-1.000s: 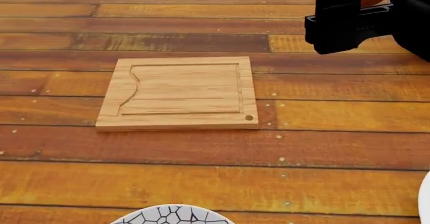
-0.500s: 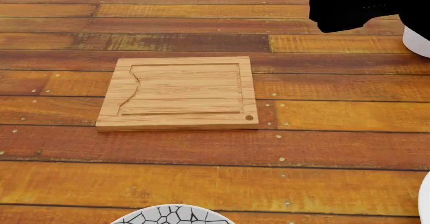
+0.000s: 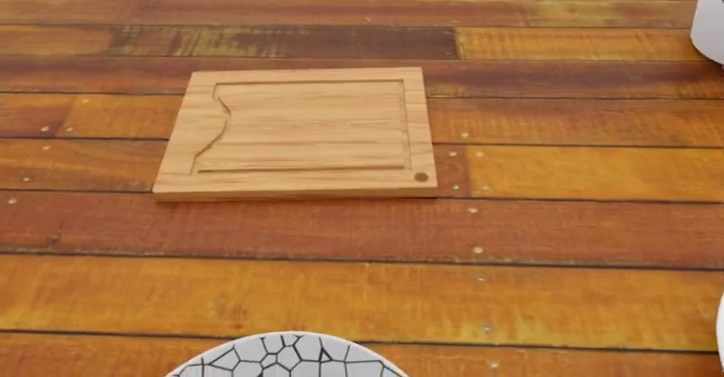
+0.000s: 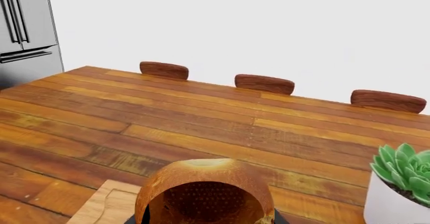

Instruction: Place all breads on the cutting board.

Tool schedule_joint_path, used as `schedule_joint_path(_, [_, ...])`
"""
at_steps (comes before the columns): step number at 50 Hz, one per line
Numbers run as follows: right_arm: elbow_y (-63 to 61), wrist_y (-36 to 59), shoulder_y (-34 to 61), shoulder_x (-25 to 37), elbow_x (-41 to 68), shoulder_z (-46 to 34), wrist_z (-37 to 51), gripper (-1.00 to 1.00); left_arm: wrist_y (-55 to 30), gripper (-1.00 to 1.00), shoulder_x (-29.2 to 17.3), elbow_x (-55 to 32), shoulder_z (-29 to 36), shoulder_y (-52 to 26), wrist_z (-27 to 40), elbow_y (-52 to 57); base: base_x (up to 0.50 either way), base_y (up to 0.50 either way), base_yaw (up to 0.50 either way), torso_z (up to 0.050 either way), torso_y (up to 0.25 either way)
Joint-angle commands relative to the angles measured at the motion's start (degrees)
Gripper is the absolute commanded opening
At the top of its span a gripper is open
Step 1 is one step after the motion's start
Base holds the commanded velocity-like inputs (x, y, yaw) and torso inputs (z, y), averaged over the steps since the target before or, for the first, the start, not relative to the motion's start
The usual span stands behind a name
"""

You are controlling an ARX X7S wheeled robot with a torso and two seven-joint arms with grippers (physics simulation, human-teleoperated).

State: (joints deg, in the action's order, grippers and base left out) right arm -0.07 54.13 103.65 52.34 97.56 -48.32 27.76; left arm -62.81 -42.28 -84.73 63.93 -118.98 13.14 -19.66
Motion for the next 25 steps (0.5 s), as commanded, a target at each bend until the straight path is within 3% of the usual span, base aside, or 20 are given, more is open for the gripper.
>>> schedule_joint_path(1, [0.8,1.0,1.8,-1.1,-1.8,0.2,-1.6,-1.0,-0.5,-1.0,0.5,-0.9,-0.3,-1.3,1.0,-1.3,0.0,0.0,0.0,0.0,-0.25])
schedule_joint_path(25, [2.2,-0.4,1.5,-2.1,-3.3,0.5,-2.4,-1.0,-0.7,-1.0,2.8,1.0,-0.3,-3.9,0.0,-4.0,0.0,0.0,0.0,0.0,-0.25])
